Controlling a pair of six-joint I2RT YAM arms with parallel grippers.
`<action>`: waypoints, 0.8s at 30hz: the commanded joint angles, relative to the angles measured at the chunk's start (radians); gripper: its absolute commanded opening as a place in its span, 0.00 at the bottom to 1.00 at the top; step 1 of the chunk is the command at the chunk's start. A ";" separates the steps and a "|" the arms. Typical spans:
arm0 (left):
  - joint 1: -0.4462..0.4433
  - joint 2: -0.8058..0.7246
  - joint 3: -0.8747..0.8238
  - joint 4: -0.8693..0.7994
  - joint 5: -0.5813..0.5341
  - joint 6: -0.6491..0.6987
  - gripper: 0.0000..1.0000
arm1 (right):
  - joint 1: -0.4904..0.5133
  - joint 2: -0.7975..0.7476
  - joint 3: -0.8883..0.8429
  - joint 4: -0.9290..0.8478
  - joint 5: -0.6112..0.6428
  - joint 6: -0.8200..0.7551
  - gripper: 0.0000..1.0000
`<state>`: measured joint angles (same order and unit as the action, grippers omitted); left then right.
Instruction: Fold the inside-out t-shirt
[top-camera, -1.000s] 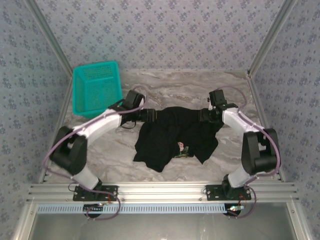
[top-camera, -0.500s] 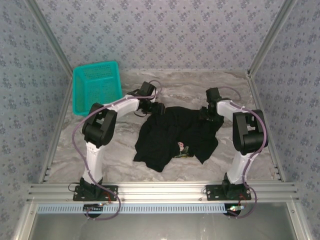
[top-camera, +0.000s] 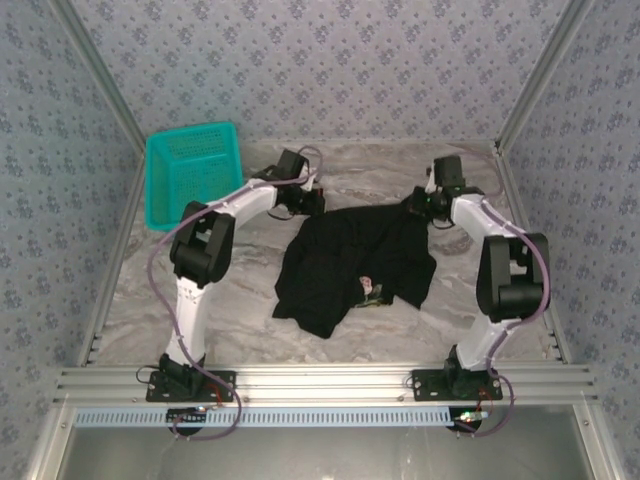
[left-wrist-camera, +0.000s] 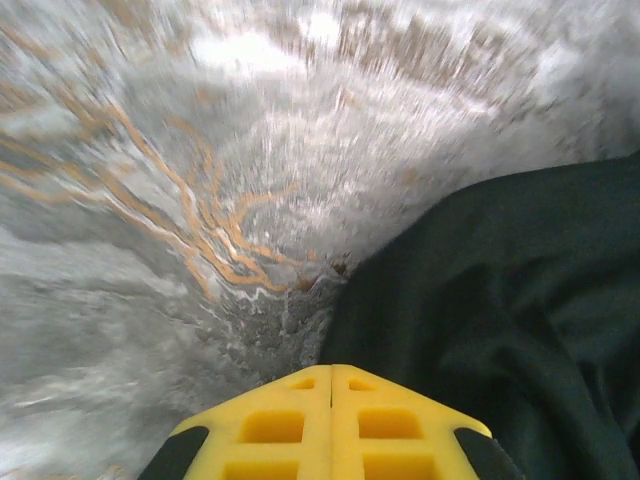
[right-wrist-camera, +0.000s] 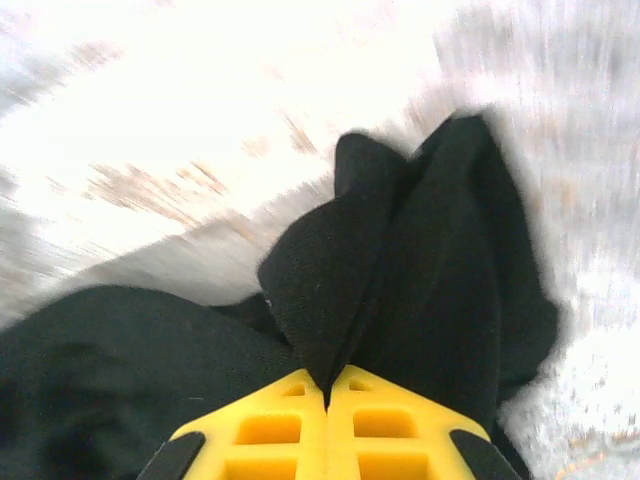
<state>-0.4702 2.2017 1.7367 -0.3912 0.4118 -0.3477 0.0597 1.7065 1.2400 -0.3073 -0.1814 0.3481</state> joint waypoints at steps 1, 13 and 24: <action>0.040 -0.209 0.082 0.103 0.017 0.022 0.00 | -0.012 -0.139 0.142 0.115 -0.056 0.026 0.00; 0.026 -0.623 -0.105 0.247 0.082 0.089 0.00 | 0.038 -0.565 0.079 -0.017 0.087 -0.060 0.04; -0.280 -0.886 -0.973 0.235 0.139 0.046 0.47 | 0.055 -1.099 -0.552 -0.453 0.298 0.099 0.48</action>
<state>-0.7170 1.3464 0.7967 -0.1474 0.5140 -0.2790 0.1074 0.6548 0.7101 -0.6960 0.0486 0.4110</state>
